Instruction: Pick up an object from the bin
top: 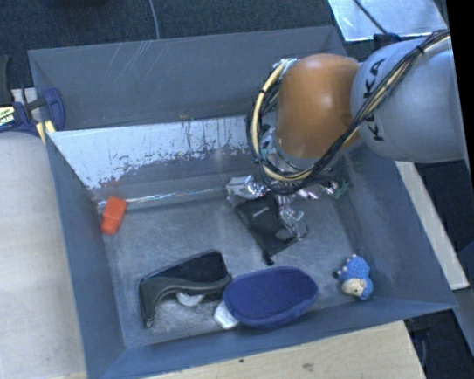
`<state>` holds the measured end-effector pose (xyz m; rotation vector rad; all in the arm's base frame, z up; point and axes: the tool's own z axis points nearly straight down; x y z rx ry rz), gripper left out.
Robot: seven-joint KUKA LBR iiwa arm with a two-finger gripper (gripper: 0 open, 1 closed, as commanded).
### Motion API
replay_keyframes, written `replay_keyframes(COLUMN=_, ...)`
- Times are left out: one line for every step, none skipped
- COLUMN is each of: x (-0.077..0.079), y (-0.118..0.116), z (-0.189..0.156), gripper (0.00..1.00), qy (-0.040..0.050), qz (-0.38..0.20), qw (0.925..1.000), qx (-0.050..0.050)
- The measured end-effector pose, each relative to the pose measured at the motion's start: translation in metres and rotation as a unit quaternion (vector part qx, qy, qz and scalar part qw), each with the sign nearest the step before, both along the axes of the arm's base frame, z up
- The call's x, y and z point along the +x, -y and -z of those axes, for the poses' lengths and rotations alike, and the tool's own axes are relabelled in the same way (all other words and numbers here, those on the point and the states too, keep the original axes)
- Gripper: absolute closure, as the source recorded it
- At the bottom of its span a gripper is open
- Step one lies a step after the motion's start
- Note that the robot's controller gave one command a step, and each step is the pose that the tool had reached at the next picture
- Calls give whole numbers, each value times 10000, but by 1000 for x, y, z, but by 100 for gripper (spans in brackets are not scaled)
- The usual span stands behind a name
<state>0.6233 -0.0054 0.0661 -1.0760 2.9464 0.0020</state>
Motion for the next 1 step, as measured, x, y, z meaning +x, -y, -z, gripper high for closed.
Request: replay_keyframes(x=0, y=2, z=-6, gripper=100, qy=18, qz=21, qw=10000, qx=-2)
